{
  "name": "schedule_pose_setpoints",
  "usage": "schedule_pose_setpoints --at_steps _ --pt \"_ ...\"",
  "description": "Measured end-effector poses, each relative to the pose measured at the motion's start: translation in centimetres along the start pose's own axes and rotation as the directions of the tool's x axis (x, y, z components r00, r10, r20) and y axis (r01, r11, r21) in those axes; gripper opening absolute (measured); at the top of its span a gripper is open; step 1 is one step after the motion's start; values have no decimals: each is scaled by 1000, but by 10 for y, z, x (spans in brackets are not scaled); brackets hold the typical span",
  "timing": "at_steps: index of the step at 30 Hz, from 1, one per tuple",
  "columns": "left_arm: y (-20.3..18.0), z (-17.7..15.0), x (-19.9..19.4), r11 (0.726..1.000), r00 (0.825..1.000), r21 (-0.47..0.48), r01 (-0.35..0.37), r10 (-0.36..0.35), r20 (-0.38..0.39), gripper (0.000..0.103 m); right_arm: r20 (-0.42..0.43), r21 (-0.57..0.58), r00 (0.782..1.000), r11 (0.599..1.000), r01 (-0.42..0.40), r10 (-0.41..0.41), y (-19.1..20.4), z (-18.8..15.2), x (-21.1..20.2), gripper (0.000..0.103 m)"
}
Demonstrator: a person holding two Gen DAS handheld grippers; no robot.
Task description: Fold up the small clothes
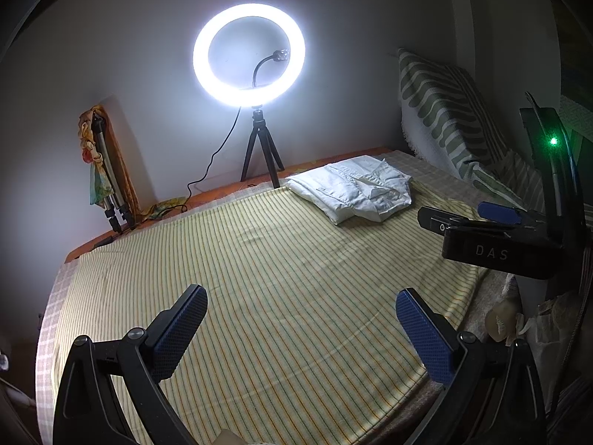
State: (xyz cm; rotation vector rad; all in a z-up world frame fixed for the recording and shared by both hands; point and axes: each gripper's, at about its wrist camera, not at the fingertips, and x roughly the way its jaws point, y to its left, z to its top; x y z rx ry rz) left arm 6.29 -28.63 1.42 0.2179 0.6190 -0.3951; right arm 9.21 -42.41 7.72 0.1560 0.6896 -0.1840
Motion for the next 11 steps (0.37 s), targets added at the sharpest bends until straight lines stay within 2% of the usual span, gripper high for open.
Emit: schedule_pose_setpoints --at_steps 11 --pt "0 -1 -3 1000 1000 -13 -5 5 13 103 -2 12 1000 1000 -3 3 4 -6 -3 103"
